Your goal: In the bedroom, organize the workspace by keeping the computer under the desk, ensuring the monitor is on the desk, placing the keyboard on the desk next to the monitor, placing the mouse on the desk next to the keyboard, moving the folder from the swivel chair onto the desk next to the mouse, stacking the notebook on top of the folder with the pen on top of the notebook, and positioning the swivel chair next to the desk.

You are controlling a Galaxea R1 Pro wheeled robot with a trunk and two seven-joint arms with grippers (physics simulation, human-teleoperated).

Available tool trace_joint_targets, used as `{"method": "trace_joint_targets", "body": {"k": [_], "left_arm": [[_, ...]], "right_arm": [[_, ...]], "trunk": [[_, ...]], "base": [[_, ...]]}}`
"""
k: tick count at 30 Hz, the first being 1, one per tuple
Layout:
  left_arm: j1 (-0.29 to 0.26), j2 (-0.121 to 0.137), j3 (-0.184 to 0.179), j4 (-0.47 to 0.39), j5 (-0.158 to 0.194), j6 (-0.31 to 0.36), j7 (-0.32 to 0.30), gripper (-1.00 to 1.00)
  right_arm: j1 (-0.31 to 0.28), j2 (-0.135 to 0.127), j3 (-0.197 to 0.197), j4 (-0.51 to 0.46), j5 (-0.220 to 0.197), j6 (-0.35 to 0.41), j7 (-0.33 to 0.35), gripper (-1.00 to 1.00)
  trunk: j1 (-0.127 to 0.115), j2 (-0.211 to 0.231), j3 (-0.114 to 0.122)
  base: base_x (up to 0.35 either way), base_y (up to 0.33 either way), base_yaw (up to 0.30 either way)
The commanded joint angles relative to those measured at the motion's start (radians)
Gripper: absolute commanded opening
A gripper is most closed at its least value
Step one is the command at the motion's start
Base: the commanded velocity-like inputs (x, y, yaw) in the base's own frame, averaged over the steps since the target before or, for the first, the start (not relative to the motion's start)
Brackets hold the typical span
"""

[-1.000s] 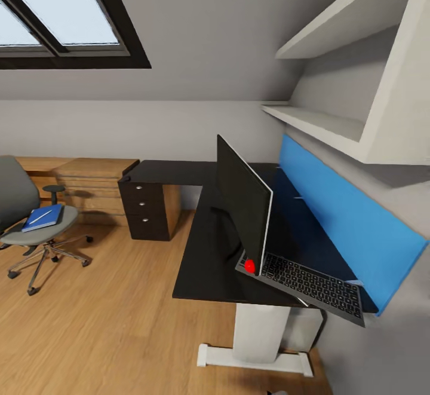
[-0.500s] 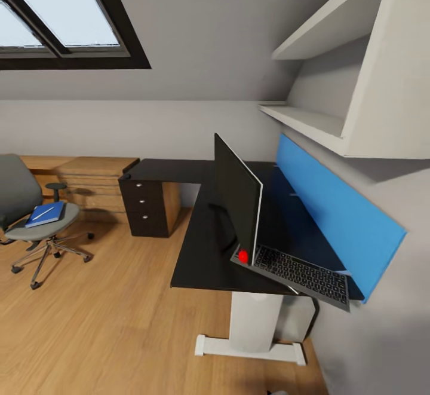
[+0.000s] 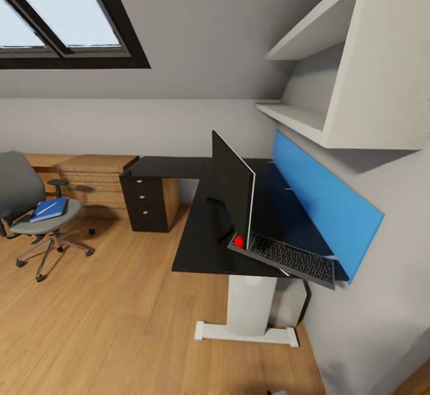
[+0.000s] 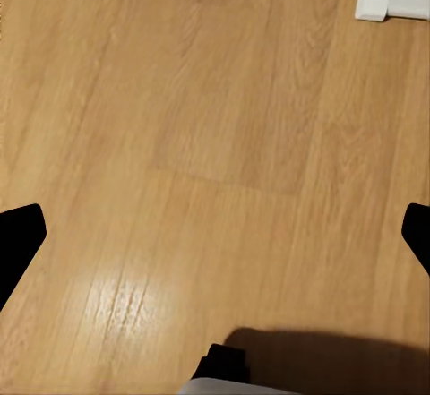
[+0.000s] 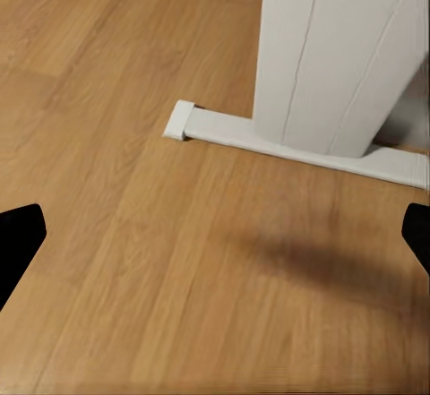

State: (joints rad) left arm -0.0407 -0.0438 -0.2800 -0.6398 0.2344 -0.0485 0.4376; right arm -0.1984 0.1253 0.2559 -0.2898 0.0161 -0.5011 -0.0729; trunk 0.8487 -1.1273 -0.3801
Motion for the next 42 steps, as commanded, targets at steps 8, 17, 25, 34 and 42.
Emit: {"method": "trace_joint_targets", "body": {"k": [8, 17, 25, 34, 42], "left_arm": [[-0.001, 0.001, 0.046, -0.001, 0.009, -0.005, 0.002, 1.0], [-0.001, 0.001, 0.057, -0.001, 0.008, -0.005, 0.001, 1.0], [-0.001, 0.043, 0.085, -0.001, 0.009, -0.006, 0.005, 1.0], [-0.001, 0.047, 0.113, 0.0, 0.01, -0.007, 0.001, 1.0], [-0.001, 0.047, 0.114, -0.001, 0.008, -0.008, 0.001, 1.0]], "right_arm": [[-0.001, -0.001, -0.008, 0.0, -0.006, -0.002, -0.007, 1.0], [-0.001, -0.001, -0.009, 0.0, -0.007, -0.004, -0.007, 1.0], [-0.005, -0.044, -0.031, -0.052, -0.01, -0.088, -0.025, 1.0], [-0.023, -0.06, -0.064, -0.368, -0.054, 0.168, -0.126, 1.0], [-0.168, -0.08, -0.2, -0.576, -0.062, 0.511, -0.14, 1.0]], "trunk": [[0.0, -0.001, -0.004], [0.0, -0.001, -0.004], [0.0, -0.001, -0.004], [0.0, -0.001, -0.004], [0.0, -0.001, -0.004]], "base": [[-0.009, 0.0, -0.246], [-0.001, 0.0, -0.134], [0.0, 0.0, -0.003], [0.0, 0.0, 0.0], [0.0, 0.0, 0.0]]}}
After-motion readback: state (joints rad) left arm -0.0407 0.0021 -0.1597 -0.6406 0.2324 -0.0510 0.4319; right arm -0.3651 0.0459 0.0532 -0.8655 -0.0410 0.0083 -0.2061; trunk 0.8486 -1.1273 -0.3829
